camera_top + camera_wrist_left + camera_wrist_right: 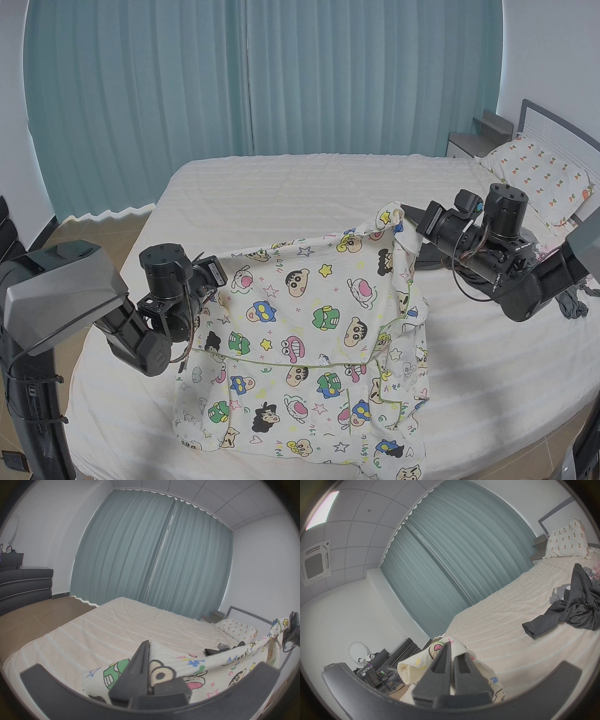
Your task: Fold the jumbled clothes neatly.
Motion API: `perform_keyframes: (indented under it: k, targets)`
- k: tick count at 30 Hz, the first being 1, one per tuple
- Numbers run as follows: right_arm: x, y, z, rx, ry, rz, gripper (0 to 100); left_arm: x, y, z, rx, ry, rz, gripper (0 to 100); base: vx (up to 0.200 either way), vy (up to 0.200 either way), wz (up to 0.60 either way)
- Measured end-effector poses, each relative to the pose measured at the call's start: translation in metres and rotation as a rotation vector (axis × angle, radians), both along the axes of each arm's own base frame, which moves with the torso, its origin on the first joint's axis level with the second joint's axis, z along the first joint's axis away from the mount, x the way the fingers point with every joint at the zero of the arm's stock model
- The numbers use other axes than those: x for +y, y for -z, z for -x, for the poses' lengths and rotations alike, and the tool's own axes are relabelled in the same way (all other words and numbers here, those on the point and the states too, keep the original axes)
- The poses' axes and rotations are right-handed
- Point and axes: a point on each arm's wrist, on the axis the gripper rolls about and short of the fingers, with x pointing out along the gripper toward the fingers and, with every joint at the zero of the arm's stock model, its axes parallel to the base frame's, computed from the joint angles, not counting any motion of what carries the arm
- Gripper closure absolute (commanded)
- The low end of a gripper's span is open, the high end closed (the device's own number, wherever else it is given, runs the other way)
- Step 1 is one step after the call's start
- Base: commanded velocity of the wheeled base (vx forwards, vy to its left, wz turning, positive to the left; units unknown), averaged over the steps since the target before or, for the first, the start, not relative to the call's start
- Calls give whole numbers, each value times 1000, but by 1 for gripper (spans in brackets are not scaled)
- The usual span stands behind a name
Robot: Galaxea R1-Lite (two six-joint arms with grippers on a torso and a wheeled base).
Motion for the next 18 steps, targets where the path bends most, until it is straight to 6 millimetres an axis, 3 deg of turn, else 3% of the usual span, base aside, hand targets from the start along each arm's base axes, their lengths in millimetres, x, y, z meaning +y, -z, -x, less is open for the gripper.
perform_keyframes:
  k: [11,12,13,18]
  targets:
    - [6,54,-44,74,60,24,100,6,48,-42,67,-44,-21,100,0,0,0]
    - [6,59,-47,81,61,26,100,7,53,-46,73,-48,-22,0,0,0,0]
    - [6,64,-50,93,62,30,0,8,57,-49,79,-52,-24,0,0,0,0]
    - [6,88,-60,139,64,37,0,11,76,-60,97,-66,-27,0,0,0,0]
